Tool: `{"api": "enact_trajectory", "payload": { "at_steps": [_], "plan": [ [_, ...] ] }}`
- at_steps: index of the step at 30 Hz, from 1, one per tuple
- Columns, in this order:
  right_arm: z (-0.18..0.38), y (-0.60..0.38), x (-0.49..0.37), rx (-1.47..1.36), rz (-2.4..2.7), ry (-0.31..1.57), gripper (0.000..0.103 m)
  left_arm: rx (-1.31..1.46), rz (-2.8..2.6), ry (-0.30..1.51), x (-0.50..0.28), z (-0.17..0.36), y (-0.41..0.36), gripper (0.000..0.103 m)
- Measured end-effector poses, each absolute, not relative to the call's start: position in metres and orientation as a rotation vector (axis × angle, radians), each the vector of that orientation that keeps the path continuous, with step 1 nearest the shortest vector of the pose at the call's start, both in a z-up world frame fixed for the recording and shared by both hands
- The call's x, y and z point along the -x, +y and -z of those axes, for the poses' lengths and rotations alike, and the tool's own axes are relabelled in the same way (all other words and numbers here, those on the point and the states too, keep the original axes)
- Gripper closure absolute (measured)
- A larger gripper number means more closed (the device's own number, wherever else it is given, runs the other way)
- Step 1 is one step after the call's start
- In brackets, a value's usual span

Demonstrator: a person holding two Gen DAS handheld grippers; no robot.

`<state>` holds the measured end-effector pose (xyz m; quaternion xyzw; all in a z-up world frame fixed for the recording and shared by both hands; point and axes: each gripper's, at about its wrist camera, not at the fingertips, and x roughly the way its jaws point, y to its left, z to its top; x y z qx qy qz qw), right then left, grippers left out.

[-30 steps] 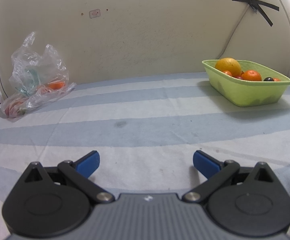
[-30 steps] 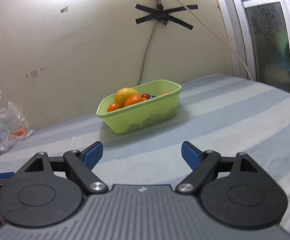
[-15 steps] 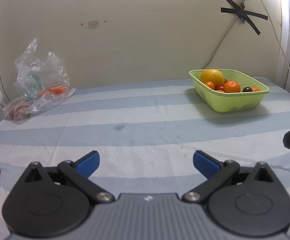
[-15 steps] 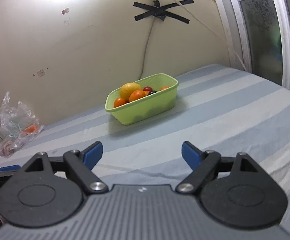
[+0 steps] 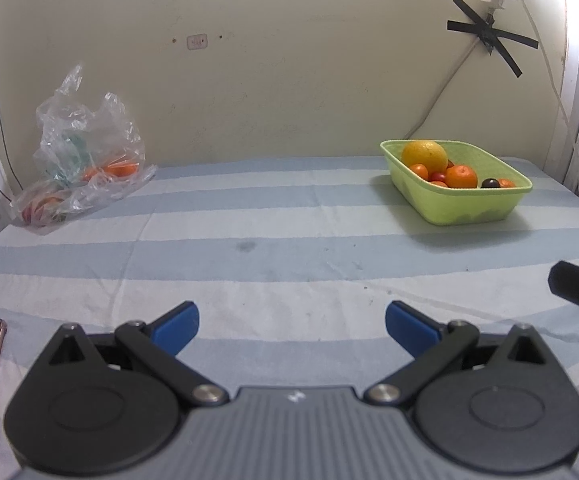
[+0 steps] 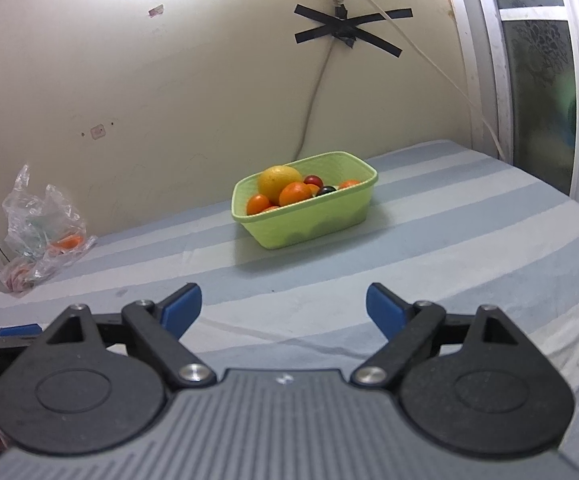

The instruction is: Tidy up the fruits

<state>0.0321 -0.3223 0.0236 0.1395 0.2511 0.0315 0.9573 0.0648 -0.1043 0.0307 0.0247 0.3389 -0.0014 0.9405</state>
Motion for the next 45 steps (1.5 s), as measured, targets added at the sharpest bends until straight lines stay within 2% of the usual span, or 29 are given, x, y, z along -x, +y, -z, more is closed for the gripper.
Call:
{"api": "enact_trajectory", "payload": {
  "at_steps": [45],
  "plan": [
    [-0.0220, -0.3204, -0.0249, -0.334, -0.058, 0.483, 0.012, -0.121, -0.019, 0.687, -0.0597, -0.0276, -0.1118, 0.000]
  ]
}}
